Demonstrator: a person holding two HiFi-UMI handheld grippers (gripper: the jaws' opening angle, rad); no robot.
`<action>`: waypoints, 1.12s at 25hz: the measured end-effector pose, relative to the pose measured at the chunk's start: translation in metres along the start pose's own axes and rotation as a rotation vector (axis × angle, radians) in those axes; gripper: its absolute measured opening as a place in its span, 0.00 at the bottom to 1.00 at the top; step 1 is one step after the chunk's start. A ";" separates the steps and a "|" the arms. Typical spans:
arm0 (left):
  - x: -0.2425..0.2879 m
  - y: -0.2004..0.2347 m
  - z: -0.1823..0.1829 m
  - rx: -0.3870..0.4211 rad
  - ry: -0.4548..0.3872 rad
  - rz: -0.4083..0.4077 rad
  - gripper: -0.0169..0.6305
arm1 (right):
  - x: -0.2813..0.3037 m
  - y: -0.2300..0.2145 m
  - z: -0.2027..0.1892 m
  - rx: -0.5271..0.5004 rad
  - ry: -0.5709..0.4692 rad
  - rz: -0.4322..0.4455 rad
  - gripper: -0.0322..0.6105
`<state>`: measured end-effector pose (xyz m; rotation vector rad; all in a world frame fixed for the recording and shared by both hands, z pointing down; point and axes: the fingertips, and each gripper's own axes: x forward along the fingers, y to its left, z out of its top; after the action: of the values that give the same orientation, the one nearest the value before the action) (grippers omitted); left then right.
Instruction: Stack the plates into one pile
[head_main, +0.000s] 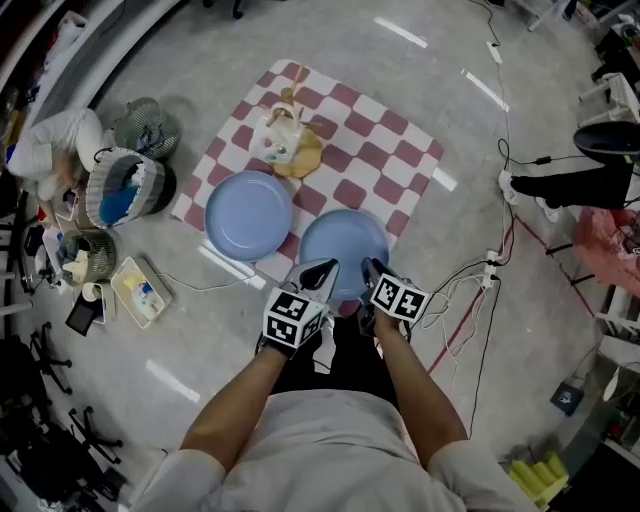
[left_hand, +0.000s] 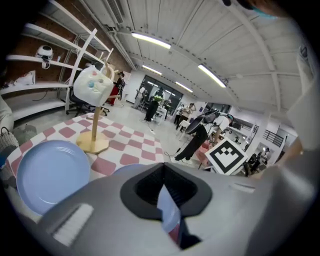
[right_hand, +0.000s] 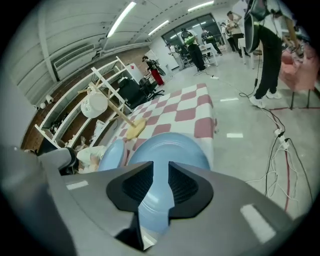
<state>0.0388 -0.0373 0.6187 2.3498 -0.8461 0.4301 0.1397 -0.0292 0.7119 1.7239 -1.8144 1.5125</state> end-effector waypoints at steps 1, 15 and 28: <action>0.004 -0.004 -0.002 0.001 0.008 -0.006 0.04 | -0.003 -0.007 -0.001 -0.001 -0.002 -0.014 0.18; 0.042 -0.036 -0.017 0.018 0.073 -0.043 0.04 | -0.014 -0.069 -0.010 -0.013 0.014 -0.125 0.18; 0.058 -0.036 -0.035 0.010 0.106 -0.048 0.04 | 0.008 -0.093 -0.033 0.081 0.084 -0.133 0.18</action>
<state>0.1026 -0.0200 0.6574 2.3293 -0.7387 0.5345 0.1996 0.0107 0.7796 1.7512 -1.5851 1.5978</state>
